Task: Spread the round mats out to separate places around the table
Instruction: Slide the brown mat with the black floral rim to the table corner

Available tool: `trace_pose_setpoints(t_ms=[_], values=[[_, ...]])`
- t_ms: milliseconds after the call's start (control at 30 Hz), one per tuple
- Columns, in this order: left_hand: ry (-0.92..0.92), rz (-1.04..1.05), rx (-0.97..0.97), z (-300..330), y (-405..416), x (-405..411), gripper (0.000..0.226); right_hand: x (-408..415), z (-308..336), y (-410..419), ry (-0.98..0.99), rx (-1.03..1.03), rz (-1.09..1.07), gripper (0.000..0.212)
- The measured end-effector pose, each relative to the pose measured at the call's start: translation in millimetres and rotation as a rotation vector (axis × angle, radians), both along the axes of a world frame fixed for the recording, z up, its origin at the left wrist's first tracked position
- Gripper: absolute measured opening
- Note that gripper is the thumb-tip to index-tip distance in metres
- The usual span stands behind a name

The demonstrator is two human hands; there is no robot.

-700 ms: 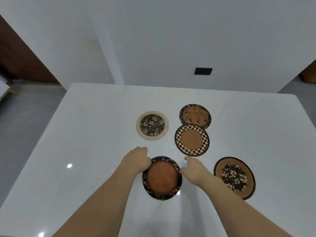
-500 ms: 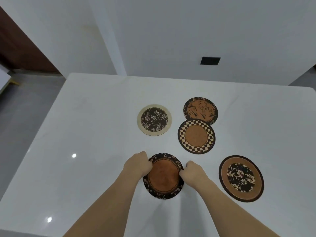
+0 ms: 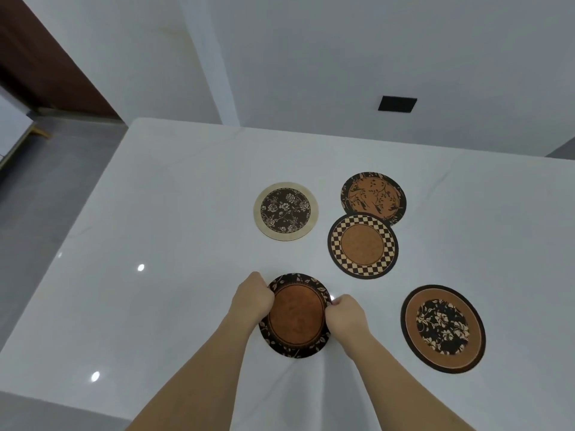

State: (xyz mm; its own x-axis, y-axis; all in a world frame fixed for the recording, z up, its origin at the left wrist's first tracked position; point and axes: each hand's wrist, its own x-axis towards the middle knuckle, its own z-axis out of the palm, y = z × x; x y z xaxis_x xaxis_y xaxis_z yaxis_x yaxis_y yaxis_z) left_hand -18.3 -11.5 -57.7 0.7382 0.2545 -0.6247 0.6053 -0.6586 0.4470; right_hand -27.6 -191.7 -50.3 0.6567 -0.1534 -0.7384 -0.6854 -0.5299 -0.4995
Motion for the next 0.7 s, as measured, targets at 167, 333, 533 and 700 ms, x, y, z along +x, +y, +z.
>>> trace_pose_setpoints(t_ms=[167,333,533,700], values=[[-0.1,0.114,-0.052,27.2,9.6,-2.3,0.018,4.1,25.4,11.2,-0.112,0.03,-0.004,0.013],[-0.215,0.289,-0.074,71.7,59.9,-5.6,0.011,24.0,57.5,47.9,-0.186,0.12,0.033,0.014],[-0.318,0.454,-0.094,101.8,150.7,-21.8,0.01,35.6,85.0,133.0,-0.171,0.272,0.062,0.011],[-0.366,0.572,-0.111,103.6,241.6,-27.1,0.012,47.3,95.0,225.1,-0.154,0.335,0.131,0.009]])
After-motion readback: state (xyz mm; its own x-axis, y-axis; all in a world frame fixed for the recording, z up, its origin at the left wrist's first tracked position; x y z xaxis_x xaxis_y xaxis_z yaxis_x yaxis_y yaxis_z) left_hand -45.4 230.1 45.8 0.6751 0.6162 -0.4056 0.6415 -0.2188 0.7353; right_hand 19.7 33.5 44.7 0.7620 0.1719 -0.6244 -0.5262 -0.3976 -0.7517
